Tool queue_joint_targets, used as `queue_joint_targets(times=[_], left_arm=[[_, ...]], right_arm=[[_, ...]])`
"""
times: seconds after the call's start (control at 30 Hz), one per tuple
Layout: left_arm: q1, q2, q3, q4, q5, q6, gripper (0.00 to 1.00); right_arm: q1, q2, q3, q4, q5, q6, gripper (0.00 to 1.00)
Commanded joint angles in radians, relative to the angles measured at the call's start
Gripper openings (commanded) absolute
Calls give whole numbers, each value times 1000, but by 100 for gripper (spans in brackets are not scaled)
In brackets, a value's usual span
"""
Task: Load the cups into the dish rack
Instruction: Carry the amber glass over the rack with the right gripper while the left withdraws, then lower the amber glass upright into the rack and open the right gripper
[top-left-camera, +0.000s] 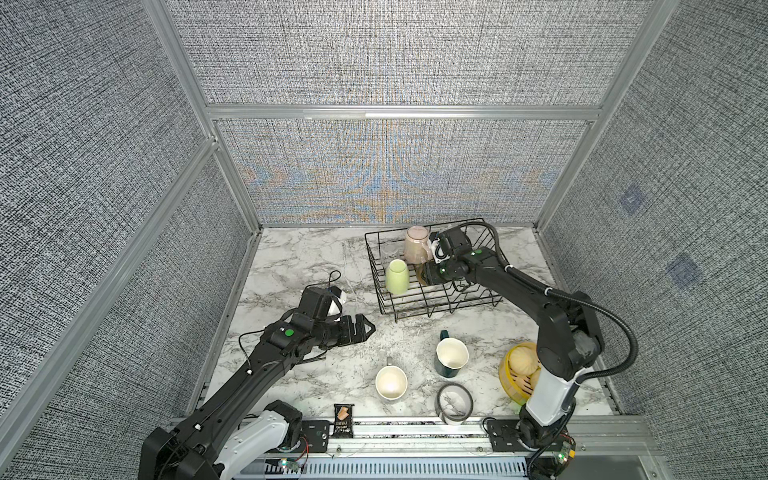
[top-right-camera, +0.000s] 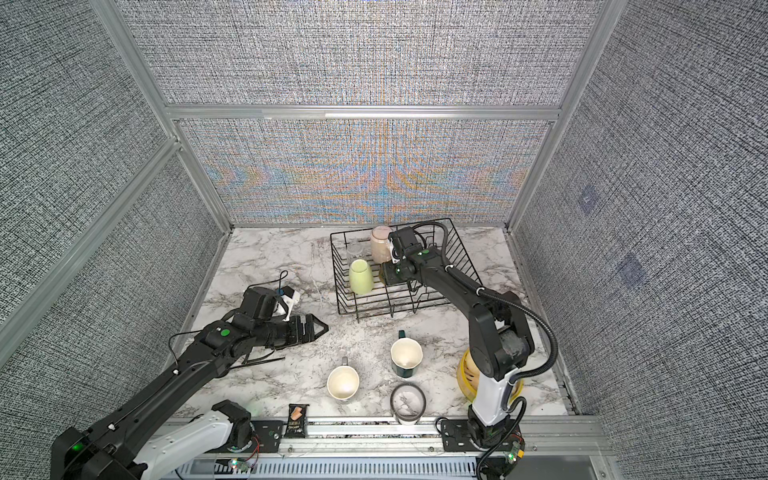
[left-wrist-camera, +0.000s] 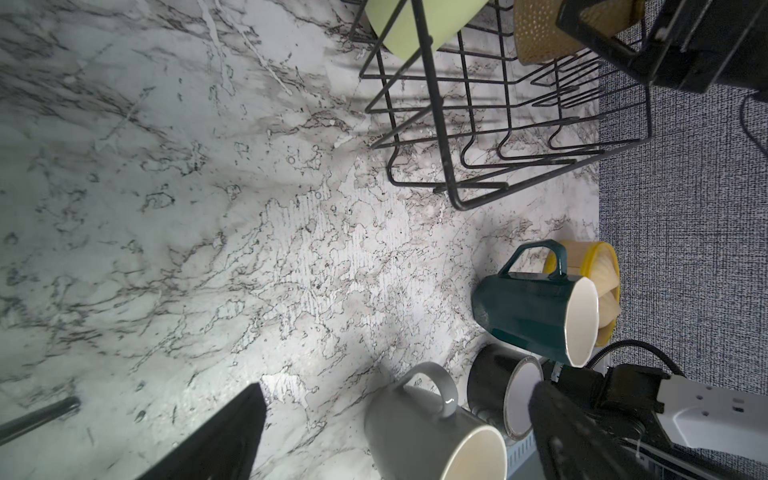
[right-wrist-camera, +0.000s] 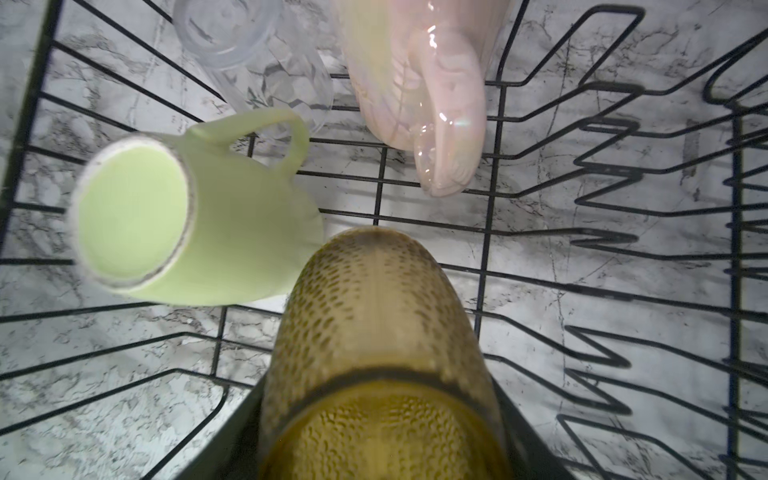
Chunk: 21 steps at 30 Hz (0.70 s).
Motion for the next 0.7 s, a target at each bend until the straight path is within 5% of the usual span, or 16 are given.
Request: queue_joint_targets(times=[0.0, 0.47, 0.67], left_arm=[[-1, 7, 8, 1, 22, 22, 99], [0, 2, 2, -3, 31, 33, 99], [0, 2, 4, -1, 31, 35, 99]], right_arm=[[3, 36, 32, -21, 65, -36, 59], [18, 183, 109, -31, 166, -71, 60], [19, 196, 113, -38, 175, -66, 73]])
